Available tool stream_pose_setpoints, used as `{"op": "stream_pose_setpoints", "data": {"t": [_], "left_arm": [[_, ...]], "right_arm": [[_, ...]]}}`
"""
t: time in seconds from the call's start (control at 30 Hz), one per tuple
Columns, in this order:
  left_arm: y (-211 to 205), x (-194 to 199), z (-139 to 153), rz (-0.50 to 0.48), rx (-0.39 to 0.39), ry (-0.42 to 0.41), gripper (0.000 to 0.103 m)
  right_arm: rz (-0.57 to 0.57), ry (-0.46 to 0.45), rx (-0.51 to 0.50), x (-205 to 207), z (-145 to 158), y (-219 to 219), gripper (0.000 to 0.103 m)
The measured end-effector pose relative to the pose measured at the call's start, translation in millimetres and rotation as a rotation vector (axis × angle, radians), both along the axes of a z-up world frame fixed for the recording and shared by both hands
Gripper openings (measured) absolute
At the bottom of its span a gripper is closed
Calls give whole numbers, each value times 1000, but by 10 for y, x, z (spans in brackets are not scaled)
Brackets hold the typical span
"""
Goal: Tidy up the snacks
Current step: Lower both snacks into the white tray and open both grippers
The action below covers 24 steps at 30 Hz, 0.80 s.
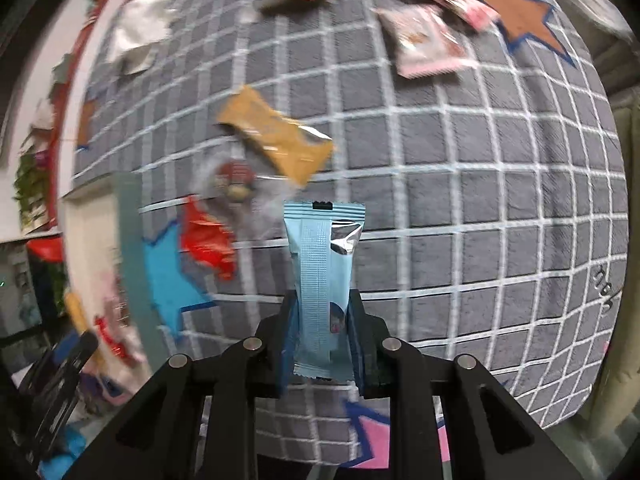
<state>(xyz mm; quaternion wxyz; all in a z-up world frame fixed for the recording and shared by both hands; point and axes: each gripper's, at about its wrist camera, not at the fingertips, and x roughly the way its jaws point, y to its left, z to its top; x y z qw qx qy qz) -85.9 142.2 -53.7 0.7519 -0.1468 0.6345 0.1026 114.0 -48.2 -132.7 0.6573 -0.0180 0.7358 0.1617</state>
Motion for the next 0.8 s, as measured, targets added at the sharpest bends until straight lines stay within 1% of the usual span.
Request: {"op": "stream_pose_setpoints", "data": {"t": [0.23,0.33,0.37,0.6,0.8], "left_arm": [[208,-47,12,45,5,-4,40],[306,-78,2,64,2,-5,40],[342,-88,0,68,5,-5,40],[591,-174,-58,114,9,3,40],[712,-257,-152,135,10,26,40]], "right_arm": [[117,5,99,-49,189,796,25],[180,7,122,-87,241,1090,25],[195,8,127,-100,276,1108,25],[293,26,157,-237,226,1737,25],[345,62,156,-368,70,2092,25]]}}
